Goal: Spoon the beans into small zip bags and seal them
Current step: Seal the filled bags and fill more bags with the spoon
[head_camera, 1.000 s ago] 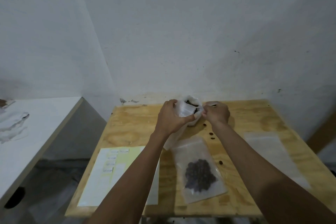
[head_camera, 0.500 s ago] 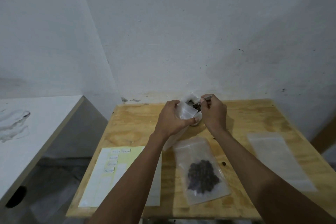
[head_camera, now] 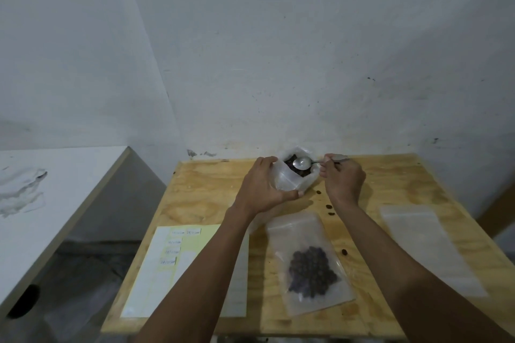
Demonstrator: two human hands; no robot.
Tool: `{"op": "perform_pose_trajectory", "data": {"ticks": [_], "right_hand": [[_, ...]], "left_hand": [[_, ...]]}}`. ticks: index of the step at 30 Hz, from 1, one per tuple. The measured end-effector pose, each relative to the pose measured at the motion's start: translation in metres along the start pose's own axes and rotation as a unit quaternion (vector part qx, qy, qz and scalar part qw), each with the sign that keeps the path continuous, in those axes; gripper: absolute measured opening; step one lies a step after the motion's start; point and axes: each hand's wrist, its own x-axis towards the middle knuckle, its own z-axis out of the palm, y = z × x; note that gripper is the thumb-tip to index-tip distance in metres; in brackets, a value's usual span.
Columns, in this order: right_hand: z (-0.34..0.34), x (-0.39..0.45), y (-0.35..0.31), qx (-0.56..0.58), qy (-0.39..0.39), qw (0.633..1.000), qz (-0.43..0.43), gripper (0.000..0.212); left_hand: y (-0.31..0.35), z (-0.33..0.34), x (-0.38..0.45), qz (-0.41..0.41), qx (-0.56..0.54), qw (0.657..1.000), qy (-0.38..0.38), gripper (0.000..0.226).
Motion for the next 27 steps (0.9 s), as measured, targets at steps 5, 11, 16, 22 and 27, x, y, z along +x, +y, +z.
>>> {"op": "perform_pose_trajectory", "data": {"ticks": [5, 11, 16, 22, 27], "right_hand": [[-0.006, -0.01, 0.003, 0.01, -0.024, 0.999, 0.034, 0.014], [-0.009, -0.005, -0.003, 0.072, -0.082, 0.984, 0.14, 0.02], [-0.011, -0.002, -0.005, 0.122, -0.074, 0.968, 0.207, 0.009], [-0.014, -0.003, -0.007, 0.163, -0.044, 0.958, 0.233, 0.007], [-0.024, 0.0, -0.019, 0.173, -0.037, 0.96, 0.217, 0.008]], "left_hand": [[0.002, 0.003, 0.0, 0.013, 0.01, 1.0, 0.004, 0.103], [0.002, 0.008, 0.0, 0.022, 0.01, 1.0, 0.007, 0.106], [0.003, 0.009, 0.001, 0.025, 0.014, 1.0, 0.003, 0.108], [0.003, 0.006, -0.003, 0.033, 0.053, 0.998, 0.011, 0.108], [0.008, 0.005, -0.008, 0.012, 0.092, 0.994, 0.049, 0.11]]}}
